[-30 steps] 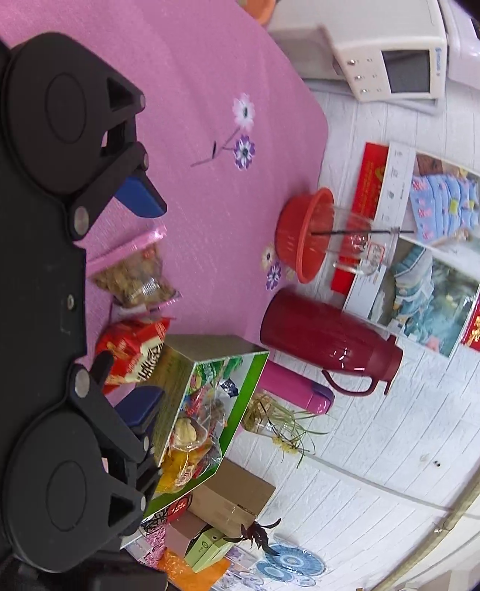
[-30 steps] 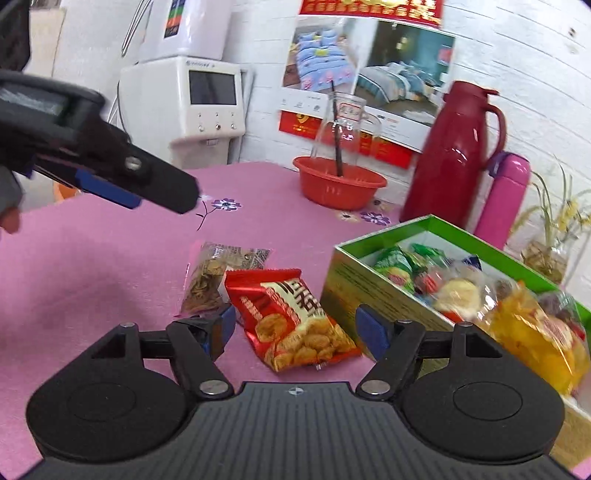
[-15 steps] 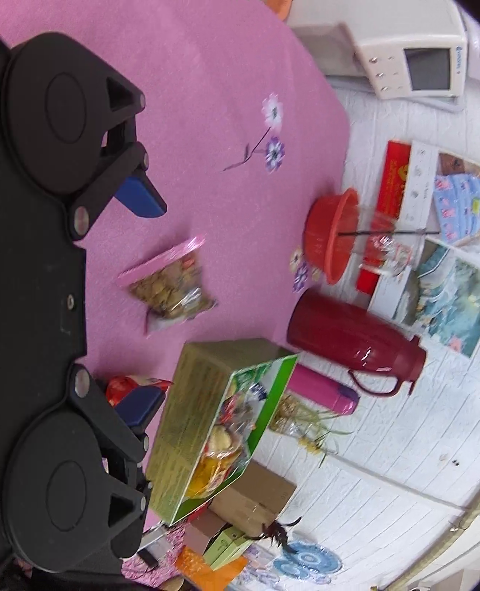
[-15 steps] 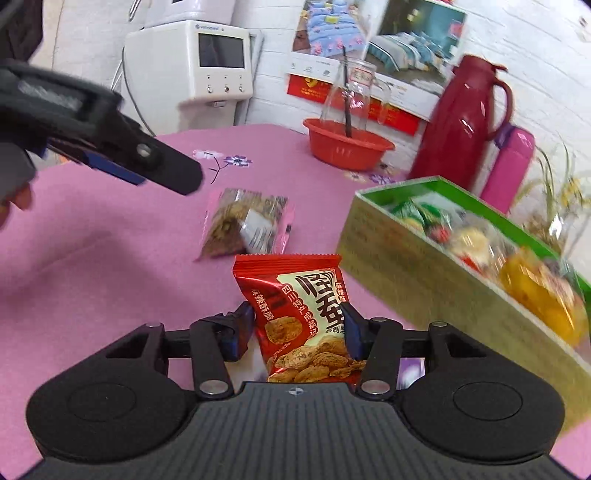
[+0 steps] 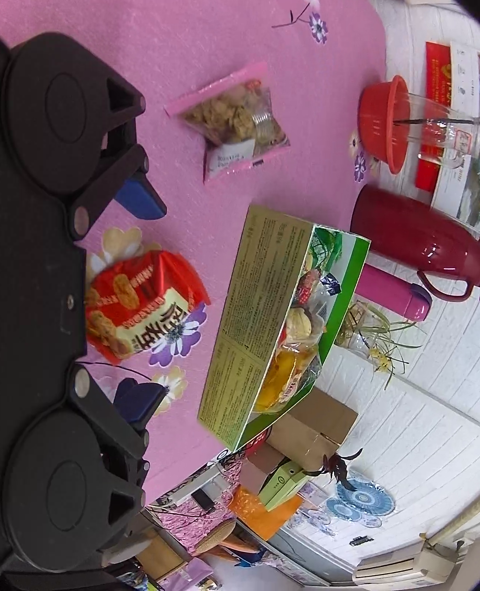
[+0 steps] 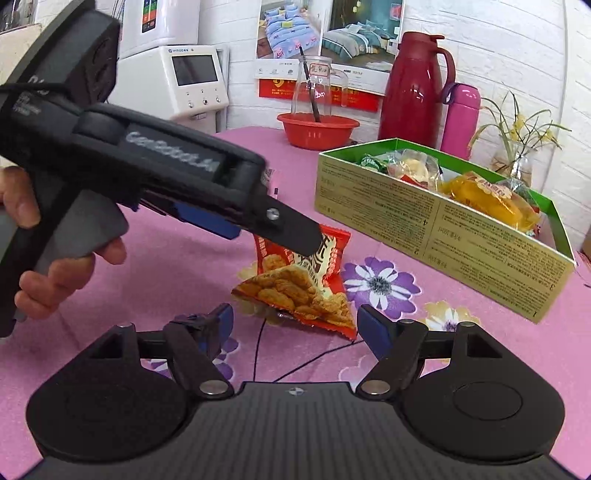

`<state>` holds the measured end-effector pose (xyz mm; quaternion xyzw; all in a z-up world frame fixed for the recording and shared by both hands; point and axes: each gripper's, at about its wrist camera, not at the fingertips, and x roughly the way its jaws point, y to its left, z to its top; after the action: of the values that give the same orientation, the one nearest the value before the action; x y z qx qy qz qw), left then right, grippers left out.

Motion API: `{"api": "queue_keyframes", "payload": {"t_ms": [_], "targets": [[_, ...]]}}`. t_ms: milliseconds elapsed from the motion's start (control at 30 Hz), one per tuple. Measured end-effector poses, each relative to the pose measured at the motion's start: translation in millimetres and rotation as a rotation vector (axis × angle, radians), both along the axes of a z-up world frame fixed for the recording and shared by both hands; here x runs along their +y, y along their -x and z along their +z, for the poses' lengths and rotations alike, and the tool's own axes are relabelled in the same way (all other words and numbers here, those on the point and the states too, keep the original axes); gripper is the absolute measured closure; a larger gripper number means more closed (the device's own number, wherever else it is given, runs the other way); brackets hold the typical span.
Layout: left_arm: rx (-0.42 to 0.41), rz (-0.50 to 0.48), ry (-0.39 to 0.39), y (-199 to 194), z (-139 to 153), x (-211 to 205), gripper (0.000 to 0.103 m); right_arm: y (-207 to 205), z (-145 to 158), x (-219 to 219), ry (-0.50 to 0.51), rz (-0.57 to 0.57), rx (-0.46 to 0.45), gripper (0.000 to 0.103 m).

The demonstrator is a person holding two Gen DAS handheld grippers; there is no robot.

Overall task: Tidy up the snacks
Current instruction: 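Carry the red chip bag over the green box and open the right tool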

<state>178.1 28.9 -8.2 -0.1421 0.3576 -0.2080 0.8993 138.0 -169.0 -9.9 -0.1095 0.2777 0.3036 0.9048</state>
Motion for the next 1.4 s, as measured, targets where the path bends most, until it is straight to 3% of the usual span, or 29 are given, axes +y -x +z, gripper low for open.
{"api": "queue_keyframes", "payload": {"t_ms": [200, 233, 300, 333, 400, 533, 733, 1000, 1400], "targets": [[0.031, 0.006, -0.029, -17, -9, -9, 0.0, -15, -7, 10, 0.034, 0.027, -0.009, 0.0], [0.041, 0.0, -0.032, -20, -12, -10, 0.022, -18, -8, 12, 0.036, 0.035, -0.002, 0.0], [0.051, -0.014, -0.009, -24, -17, -11, 0.026, -18, -10, 15, 0.044, 0.031, -0.009, 0.004], [0.041, -0.007, -0.016, -23, -16, -12, 0.027, -17, -10, 16, 0.059, 0.011, -0.026, 0.025], [0.02, -0.006, -0.034, -20, -13, -15, 0.032, -15, -10, 14, 0.052, 0.013, -0.024, 0.029], [-0.006, -0.019, -0.062, -11, -5, -23, 0.034, -9, -4, 9, 0.032, 0.002, -0.028, 0.031], [-0.121, -0.03, -0.055, -2, 35, -30, 0.034, 1, 27, -2, -0.027, -0.02, -0.134, 0.032], [-0.248, -0.029, -0.059, -31, 87, -43, 0.033, -32, 62, -8, -0.116, -0.077, -0.257, 0.032], [-0.28, -0.013, -0.078, -104, 90, -55, 0.034, -91, 60, -18, -0.181, -0.13, -0.273, 0.034]]}}
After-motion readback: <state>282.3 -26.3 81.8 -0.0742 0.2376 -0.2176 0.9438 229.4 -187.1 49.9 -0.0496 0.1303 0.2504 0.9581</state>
